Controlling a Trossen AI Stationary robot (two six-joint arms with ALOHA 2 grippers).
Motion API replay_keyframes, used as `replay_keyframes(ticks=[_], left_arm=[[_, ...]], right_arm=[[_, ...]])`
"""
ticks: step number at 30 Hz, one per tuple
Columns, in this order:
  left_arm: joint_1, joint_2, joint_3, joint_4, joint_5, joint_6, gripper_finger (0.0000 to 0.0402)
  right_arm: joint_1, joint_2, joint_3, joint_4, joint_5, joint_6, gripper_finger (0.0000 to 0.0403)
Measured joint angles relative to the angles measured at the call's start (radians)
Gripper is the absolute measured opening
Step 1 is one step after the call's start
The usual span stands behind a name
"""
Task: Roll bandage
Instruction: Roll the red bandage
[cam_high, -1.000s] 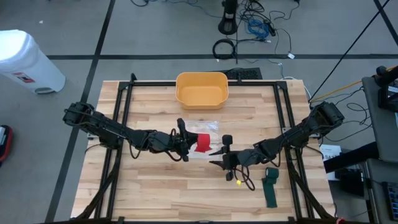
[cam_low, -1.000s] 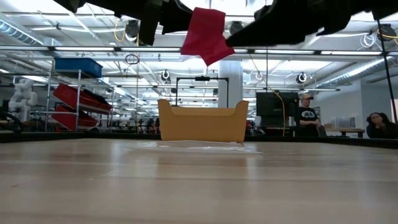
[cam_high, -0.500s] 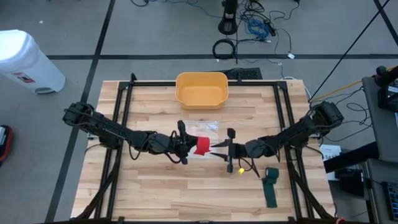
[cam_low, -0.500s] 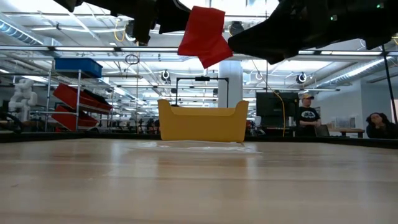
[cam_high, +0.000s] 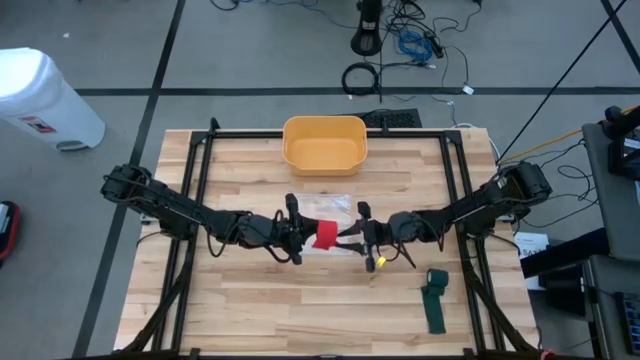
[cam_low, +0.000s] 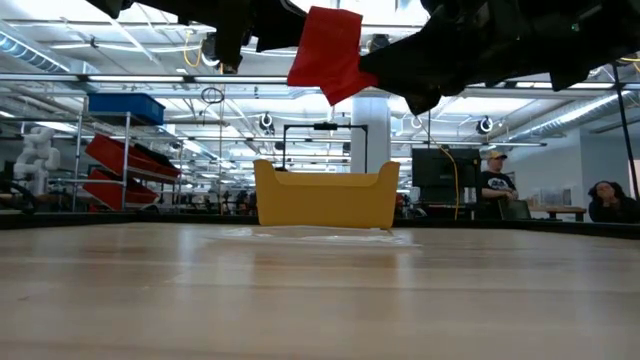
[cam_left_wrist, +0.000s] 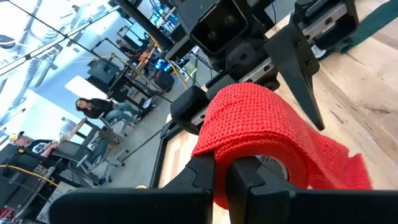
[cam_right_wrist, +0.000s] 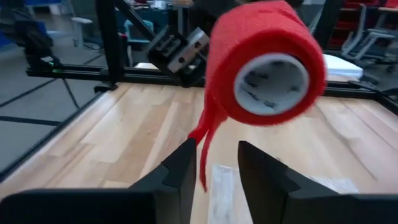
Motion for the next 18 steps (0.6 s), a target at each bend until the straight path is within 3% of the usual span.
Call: replay_keyframes(ticks=[10, 18], left_arm=[[0.002, 0.0, 0.0, 0.023, -0.007, -0.002, 0.0013], [-0.005, -0.005, 0.001, 0.094, -0.008, -0.027, 0.0013]], right_arm=[[-0.003, 0.0, 0.041, -0.079, -0.009, -0.017, 0.0008], [-0.003, 0.0, 0.042, -0.188, 0.011, 0.099, 0.0]])
